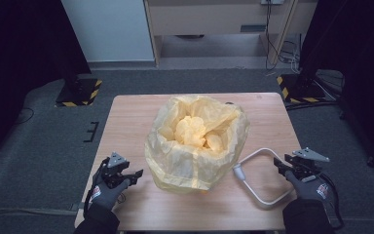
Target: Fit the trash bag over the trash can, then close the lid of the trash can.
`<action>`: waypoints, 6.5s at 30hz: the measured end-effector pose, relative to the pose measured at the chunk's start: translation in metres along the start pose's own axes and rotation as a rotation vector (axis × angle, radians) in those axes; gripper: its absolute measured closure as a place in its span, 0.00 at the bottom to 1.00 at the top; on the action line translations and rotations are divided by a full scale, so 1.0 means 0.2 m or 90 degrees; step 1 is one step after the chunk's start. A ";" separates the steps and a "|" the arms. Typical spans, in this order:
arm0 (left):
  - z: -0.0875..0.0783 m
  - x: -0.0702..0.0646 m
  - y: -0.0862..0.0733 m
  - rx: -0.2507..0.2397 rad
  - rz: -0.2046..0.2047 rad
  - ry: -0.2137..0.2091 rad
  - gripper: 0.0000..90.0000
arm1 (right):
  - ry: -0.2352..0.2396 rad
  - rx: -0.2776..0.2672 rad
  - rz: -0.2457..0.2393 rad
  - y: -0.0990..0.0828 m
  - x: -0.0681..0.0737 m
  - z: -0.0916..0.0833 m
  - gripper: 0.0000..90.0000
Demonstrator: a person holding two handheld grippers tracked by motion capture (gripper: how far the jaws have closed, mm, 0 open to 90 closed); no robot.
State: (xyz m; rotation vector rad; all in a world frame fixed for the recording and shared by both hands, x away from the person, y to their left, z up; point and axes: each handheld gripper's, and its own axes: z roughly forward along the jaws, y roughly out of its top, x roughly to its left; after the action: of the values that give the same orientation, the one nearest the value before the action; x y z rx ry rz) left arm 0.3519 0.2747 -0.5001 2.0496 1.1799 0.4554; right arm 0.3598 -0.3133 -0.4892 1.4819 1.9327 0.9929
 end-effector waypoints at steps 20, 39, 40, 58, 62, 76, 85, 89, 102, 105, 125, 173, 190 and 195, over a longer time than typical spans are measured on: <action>0.06 -0.01 0.00 0.037 0.017 -0.006 0.32 | -0.031 0.153 -0.024 -0.05 -0.07 0.15 0.84; 0.10 0.00 -0.02 0.086 0.034 -0.001 0.31 | -0.020 0.094 0.001 -0.02 -0.09 0.11 0.63; 0.10 0.00 -0.02 0.088 0.035 -0.002 0.31 | -0.018 0.091 0.002 -0.02 -0.09 0.10 0.61; 0.12 -0.01 -0.03 0.100 0.050 -0.006 0.26 | -0.040 0.108 -0.033 -0.10 -0.11 0.07 0.62; 0.12 -0.01 -0.03 0.098 0.047 -0.009 0.24 | -0.029 0.145 -0.026 -0.08 -0.10 0.09 0.79; 0.15 -0.04 -0.04 0.093 0.061 -0.021 0.08 | -0.020 0.132 0.036 -0.02 -0.10 0.07 0.91; 0.17 -0.05 -0.05 0.085 0.066 -0.025 0.00 | 0.001 -0.006 0.114 0.09 -0.11 -0.03 0.91; 0.17 -0.05 -0.05 0.076 0.060 -0.020 0.00 | -0.004 -0.059 0.137 0.14 -0.12 -0.08 0.91; 0.15 -0.03 -0.05 0.076 0.055 -0.015 0.09 | -0.008 -0.143 0.157 0.23 -0.11 -0.15 0.91; 0.14 -0.03 -0.05 0.077 0.052 -0.012 0.13 | -0.010 -0.162 0.161 0.24 -0.11 -0.16 0.91; 0.10 -0.02 -0.03 0.061 0.031 -0.014 0.24 | -0.069 -0.309 0.138 0.46 -0.03 -0.33 0.91; 0.01 0.02 0.01 -0.057 -0.030 0.007 0.26 | 0.291 -0.388 -0.088 1.01 0.35 -0.54 0.90; -0.06 0.04 0.03 -0.138 -0.064 0.023 0.27 | 0.394 -0.275 -0.176 1.06 0.53 -0.38 0.91; -0.10 0.03 0.05 -0.179 -0.069 0.029 0.27 | 0.369 -0.271 -0.192 1.07 0.55 -0.34 0.91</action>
State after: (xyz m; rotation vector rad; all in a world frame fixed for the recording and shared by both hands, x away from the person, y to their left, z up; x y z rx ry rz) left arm 0.3480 0.2852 -0.4793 1.7360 1.1744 0.5824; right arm 0.4041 -0.1950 -0.2734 0.6819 2.0511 1.6832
